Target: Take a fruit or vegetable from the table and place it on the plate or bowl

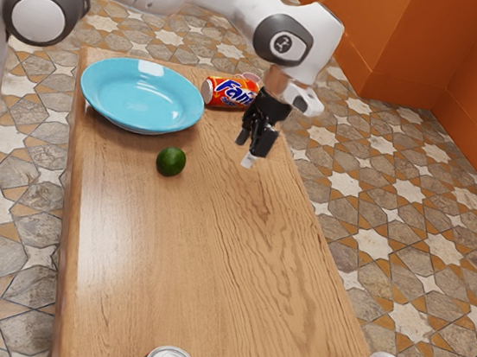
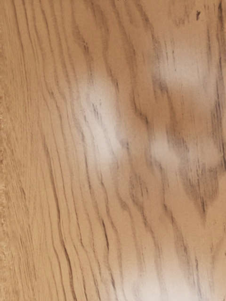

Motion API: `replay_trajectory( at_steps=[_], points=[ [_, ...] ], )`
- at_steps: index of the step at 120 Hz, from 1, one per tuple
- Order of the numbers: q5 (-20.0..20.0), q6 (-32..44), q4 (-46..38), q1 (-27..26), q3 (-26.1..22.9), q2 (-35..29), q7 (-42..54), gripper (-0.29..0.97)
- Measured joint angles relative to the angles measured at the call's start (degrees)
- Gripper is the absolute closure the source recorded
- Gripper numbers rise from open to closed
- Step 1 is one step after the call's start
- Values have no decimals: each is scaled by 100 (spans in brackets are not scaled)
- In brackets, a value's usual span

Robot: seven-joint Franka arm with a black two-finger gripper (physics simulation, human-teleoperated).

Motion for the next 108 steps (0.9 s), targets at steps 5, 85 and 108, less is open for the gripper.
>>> replay_trajectory(
  at_steps=[5,85,108],
  points=[
    [14,62,-221,81,3,-100,404,0],
    [-5,1687,-2938,377,110,-1966,3727,0],
    [28,1937,-3341,424,172,-2070,4195,0]
  ],
)
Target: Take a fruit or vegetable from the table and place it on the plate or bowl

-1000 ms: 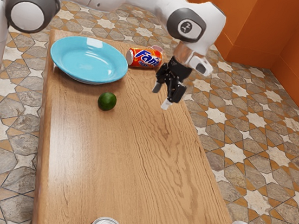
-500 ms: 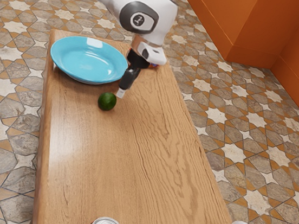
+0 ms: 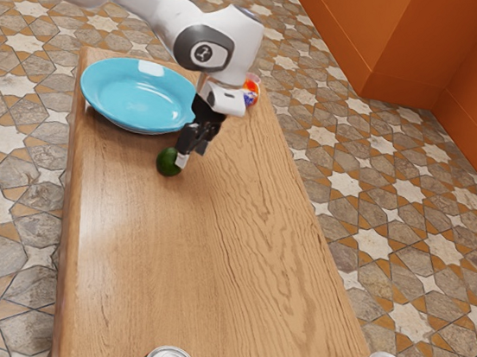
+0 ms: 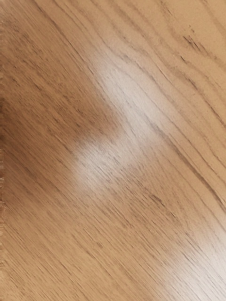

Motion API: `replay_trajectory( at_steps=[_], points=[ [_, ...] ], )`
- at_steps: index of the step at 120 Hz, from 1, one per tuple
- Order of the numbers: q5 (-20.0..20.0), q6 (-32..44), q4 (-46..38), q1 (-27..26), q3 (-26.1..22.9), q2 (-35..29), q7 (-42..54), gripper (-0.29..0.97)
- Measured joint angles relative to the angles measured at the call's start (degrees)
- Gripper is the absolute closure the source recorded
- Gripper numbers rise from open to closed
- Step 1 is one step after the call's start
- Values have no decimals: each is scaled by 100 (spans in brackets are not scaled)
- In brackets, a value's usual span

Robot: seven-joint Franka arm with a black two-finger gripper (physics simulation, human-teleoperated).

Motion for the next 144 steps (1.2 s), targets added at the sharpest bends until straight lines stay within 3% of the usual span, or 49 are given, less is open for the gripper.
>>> replay_trajectory(
  at_steps=[57,109,126,144],
  points=[
    [7,166,-571,0,541,-351,751,0],
    [-81,441,-648,31,545,78,1061,0],
    [-221,574,-618,27,545,68,1113,22],
    [-374,771,-529,-80,534,-137,1149,31]
  ],
)
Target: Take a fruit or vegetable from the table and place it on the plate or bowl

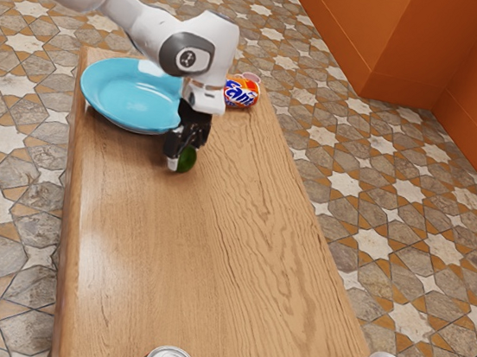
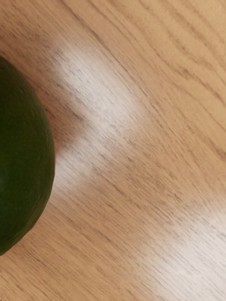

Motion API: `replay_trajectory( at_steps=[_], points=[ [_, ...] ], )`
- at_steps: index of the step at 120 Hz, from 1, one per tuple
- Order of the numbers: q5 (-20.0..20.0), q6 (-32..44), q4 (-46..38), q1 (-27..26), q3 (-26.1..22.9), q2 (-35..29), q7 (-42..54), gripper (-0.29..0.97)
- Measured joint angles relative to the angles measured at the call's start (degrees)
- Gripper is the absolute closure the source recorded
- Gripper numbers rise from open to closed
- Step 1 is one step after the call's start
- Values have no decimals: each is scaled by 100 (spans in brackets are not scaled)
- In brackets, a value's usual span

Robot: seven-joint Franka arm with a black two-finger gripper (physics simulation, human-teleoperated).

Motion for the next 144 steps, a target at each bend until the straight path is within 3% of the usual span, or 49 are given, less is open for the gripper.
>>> replay_trajectory(
  at_steps=[24,44,65,96,135,144],
  points=[
    [-109,117,384,79,-5,-997,8,30],
    [-130,-34,216,1112,-31,-1893,19,30],
    [-129,-297,-380,2098,-52,-2403,50,32],
    [-127,-459,-872,2805,-52,-2532,86,33],
    [-201,-162,-632,2860,-44,-1945,109,33],
    [-263,-121,-617,2851,-45,-1944,109,19]
  ],
)
